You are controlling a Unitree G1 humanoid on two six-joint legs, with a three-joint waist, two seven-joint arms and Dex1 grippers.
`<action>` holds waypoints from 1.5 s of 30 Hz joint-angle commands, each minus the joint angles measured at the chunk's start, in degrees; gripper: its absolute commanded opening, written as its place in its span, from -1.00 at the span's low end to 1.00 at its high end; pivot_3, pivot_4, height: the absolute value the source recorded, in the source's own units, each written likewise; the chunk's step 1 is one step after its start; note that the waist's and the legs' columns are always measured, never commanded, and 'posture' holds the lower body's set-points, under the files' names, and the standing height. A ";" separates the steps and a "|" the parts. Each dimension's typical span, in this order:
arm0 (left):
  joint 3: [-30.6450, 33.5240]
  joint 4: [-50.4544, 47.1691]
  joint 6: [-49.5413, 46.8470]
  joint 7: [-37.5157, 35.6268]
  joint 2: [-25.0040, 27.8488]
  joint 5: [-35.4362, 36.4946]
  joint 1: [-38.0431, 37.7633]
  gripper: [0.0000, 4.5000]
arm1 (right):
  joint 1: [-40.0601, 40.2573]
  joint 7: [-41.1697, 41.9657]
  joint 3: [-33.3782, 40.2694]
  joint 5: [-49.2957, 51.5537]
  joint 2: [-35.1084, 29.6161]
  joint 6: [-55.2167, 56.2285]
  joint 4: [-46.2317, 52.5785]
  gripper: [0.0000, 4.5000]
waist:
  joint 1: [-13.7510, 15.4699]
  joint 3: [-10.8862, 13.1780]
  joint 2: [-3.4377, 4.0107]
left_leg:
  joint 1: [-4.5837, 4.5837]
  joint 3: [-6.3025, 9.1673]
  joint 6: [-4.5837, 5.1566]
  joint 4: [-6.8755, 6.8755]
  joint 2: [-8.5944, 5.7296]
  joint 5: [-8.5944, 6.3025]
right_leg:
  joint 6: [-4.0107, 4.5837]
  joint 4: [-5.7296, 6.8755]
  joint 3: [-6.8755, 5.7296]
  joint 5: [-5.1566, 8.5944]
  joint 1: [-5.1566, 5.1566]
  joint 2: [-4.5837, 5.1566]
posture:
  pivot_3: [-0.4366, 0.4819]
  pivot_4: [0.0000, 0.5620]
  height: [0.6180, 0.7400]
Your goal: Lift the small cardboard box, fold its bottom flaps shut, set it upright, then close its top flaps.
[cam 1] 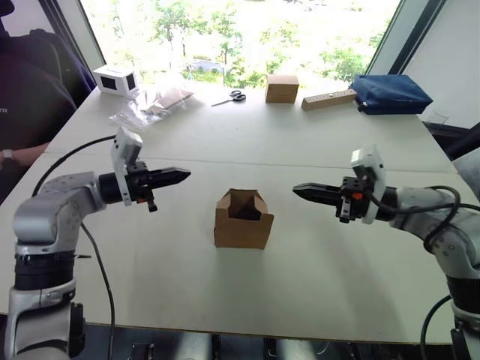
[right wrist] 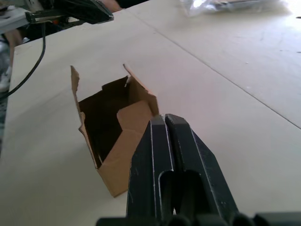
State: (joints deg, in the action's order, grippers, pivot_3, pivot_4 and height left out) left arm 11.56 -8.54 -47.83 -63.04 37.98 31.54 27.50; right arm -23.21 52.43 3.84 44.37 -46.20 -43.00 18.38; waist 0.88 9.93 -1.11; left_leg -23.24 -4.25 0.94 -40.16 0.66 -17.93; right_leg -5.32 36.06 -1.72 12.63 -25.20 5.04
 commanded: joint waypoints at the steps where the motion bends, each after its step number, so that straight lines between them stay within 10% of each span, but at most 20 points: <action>1: -2.84 -4.95 0.07 0.25 -0.29 2.63 -0.30 -0.98 | -1.86 1.95 -2.38 -2.32 0.02 1.35 0.51 -1.00 | -0.04 0.00 0.00 | 0.00 -0.01 0.00 -0.01 0.00 0.00 | 0.00 0.00 0.00 0.00 0.00 0.00 | -0.05 -0.47 1.00; 27: -24.34 7.21 18.85 -7.06 0.27 -11.91 6.74 -0.98 | -10.13 8.57 -19.87 -23.36 7.30 13.23 -8.94 -1.00 | -0.28 -0.01 0.02 | 0.05 -0.05 0.06 0.00 -0.01 -0.03 | 0.00 0.03 -0.01 0.00 -0.01 -0.12 | -0.05 -0.47 1.00; 45: -26.31 7.41 21.68 -7.22 -0.52 -16.59 7.41 -0.98 | -13.23 12.79 -22.93 -30.73 8.06 16.98 -13.00 -1.00 | -0.29 -0.02 0.04 | 0.09 -0.05 0.06 0.00 0.01 -0.03 | 0.00 0.04 -0.01 0.00 0.02 -0.12 | -0.05 -0.47 1.00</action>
State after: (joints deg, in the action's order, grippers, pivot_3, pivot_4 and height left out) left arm -14.57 -1.03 -25.92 -70.50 37.06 15.72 34.69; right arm -36.00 64.66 -19.29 14.16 -38.20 -26.28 5.19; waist 0.59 9.90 -1.07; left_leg -23.15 -4.31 1.00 -40.17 0.68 -17.96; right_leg -5.33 36.10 -1.73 12.63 -25.18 4.92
